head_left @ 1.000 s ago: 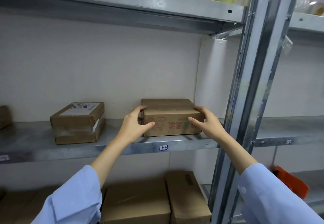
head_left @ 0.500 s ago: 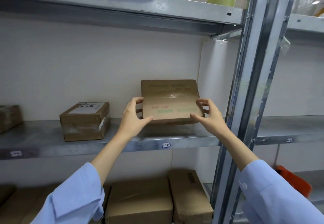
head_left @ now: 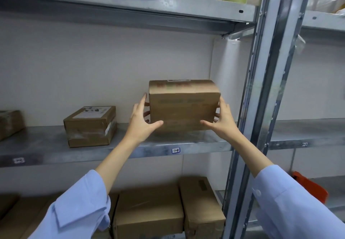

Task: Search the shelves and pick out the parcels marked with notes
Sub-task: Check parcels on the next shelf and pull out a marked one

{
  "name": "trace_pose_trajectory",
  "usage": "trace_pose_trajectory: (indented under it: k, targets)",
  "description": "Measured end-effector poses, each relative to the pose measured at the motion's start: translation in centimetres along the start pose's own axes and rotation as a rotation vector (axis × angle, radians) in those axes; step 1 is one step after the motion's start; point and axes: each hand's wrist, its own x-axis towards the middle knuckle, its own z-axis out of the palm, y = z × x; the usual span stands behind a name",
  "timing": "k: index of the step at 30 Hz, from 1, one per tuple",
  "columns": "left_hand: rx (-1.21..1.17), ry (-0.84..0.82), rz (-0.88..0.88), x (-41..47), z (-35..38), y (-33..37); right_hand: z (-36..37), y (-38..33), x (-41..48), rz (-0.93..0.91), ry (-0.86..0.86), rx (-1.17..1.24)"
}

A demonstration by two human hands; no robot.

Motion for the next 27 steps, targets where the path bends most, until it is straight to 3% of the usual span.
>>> trace_pose_trajectory:
  k: [16, 27]
  targets:
    - [-0.08, -0.039, -0.051, -1.1, 0.3, 0.0, -0.9, -0.1, -1.7, 0.138, -0.018, 0.148]
    - [-0.059, -0.03, -0.021, -0.6, 1.7, -1.7, -0.9, 1.6, -1.6, 0.041, -0.063, 0.012]
